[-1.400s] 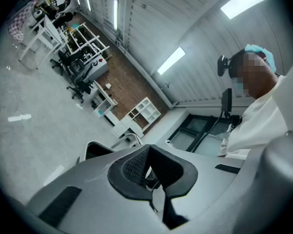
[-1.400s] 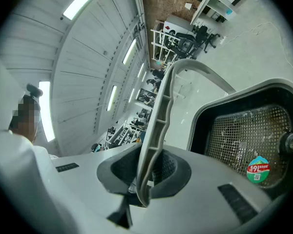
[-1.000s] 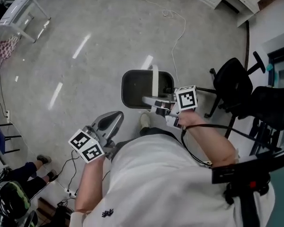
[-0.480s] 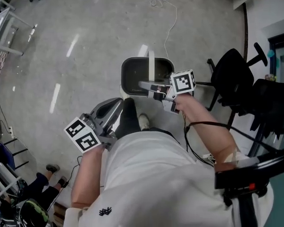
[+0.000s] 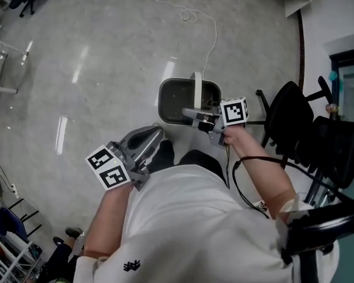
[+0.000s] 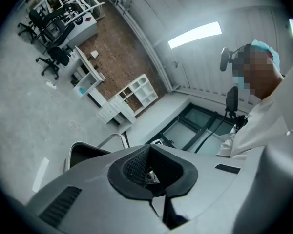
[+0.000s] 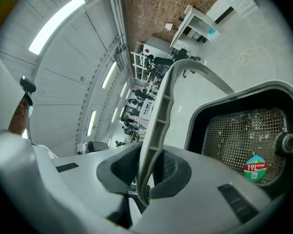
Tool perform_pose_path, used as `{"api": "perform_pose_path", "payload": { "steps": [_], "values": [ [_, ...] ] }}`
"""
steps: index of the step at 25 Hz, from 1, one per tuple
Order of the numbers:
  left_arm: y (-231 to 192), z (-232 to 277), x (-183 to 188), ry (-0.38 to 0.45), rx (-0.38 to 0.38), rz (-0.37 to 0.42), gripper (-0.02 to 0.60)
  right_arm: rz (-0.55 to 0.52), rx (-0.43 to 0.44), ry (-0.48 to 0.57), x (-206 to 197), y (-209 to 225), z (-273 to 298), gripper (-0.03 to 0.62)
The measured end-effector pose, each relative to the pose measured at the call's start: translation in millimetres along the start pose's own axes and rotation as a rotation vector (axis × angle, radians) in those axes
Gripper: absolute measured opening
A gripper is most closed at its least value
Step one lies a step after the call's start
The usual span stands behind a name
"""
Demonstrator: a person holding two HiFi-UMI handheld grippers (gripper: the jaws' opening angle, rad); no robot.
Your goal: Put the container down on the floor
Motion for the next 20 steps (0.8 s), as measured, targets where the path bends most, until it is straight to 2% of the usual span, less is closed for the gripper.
{"api": "perform_pose_path", "payload": {
  "steps": [5,9,11,15,20],
  "values": [
    [-52.5,18.3,65.9,-0.011,0.024,-0.016,0.009,-0.054,-0.073,-0.037,73.9,62.9,30.4,0.031],
    [-89.1,30.9,98.2,0.004,0.057,-0.031,0.009,-0.029,-0.032,-0.033,129.9,116.8,60.6,0.031],
    [-111.1,38.3,116.8,0.023,0.085,-0.037,0.009,-0.005,-0.018,-0.049,157.2,148.6,78.9,0.031],
    [-163.5,62.2,165.7,0.067,0.162,-0.048,0.009,0.027,-0.074,-0.129,211.0,232.2,107.4,0.031],
    [-230.8,93.6,221.3,0.157,0.238,-0.101,0.009,0.043,-0.047,-0.228,260.0,329.7,155.1,0.029]
  ]
}}
Point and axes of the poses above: the fingertips, and each gripper's own axes: z forward along the fingers, y to its right, x out of its top, the point moved 4 cm from there along -z, backward along the fingers, and after that the axes turned 7 degrees about -z, right-handed, at the moved point
